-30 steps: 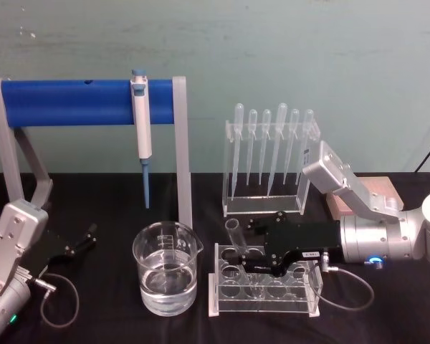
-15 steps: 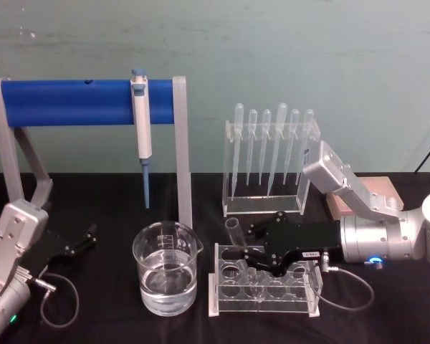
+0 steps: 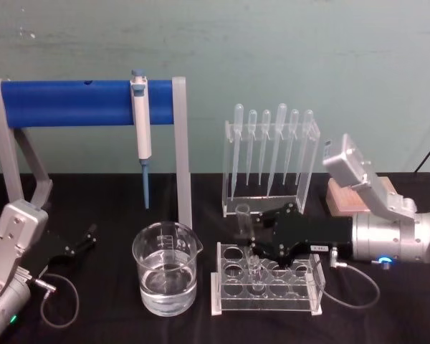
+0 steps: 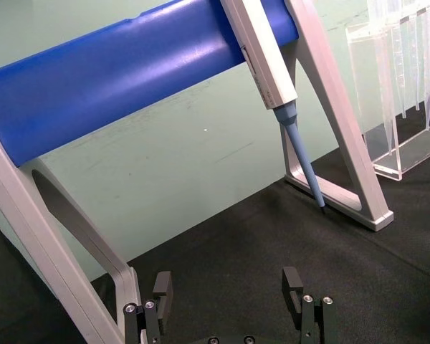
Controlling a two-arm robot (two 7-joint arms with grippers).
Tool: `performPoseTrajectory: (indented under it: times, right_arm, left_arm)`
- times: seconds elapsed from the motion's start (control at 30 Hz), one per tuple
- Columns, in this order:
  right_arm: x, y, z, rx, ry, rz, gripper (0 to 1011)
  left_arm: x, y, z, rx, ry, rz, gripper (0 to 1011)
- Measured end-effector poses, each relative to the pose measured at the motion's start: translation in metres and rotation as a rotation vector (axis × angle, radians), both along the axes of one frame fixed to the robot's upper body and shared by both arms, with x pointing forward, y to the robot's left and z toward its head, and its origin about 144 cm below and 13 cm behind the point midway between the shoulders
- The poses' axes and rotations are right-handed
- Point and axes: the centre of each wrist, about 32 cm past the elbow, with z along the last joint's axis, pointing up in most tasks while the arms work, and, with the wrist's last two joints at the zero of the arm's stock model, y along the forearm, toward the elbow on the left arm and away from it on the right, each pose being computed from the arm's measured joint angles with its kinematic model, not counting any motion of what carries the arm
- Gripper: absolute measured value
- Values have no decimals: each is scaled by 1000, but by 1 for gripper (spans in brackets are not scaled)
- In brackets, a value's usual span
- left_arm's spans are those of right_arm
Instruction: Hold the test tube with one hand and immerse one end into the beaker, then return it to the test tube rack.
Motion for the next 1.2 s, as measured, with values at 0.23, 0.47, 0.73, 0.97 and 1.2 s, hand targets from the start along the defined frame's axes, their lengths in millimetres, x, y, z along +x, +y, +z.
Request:
performPoseTrajectory:
  times: [0.23, 0.47, 0.73, 0.97, 1.2]
  right_arm:
    - [-12, -7, 4, 71, -35, -34, 226]
    - [-21, -11, 7, 129, -57, -57, 226]
    - [-22, -10, 14, 179, -74, -68, 226]
    - [-14, 1, 29, 207, -92, -58, 226]
    - [-3, 12, 42, 222, -92, -31, 226]
  left_arm:
    - [0, 0, 0, 0, 0, 0, 1000]
    - [0, 0, 0, 0, 0, 0, 1000]
    - [0, 0, 0, 0, 0, 0, 1000]
    - [0, 0, 0, 0, 0, 0, 1000]
    - [0, 0, 0, 0, 0, 0, 1000]
